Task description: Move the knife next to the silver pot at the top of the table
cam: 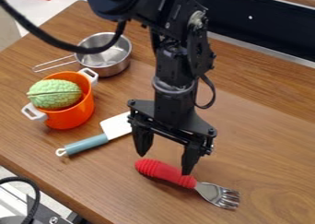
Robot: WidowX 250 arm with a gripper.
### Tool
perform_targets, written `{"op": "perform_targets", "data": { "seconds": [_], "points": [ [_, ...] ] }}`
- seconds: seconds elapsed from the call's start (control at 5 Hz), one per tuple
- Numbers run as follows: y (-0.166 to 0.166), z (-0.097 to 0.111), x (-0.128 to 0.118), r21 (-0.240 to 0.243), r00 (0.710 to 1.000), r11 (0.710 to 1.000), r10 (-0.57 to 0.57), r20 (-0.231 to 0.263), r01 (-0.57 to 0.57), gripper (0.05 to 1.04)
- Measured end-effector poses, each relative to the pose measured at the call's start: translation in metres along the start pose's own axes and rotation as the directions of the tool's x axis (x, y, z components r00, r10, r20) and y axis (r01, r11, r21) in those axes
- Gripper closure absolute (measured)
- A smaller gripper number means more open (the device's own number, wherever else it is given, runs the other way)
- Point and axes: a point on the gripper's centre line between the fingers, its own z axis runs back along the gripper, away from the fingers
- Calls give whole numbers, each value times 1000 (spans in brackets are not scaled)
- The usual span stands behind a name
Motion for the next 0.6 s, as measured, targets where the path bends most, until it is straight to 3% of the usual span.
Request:
{"op": "perform_targets", "data": {
  "seconds": [0.2,0.4,0.6],
  "points": [
    [2,-4,-4,6,1000,1000,-1,-19,1,83],
    [26,-2,-13,41,998,997,-65,-12,65,83],
    [49,5,-19,48,992,992,-118,36,116,83]
  ]
}}
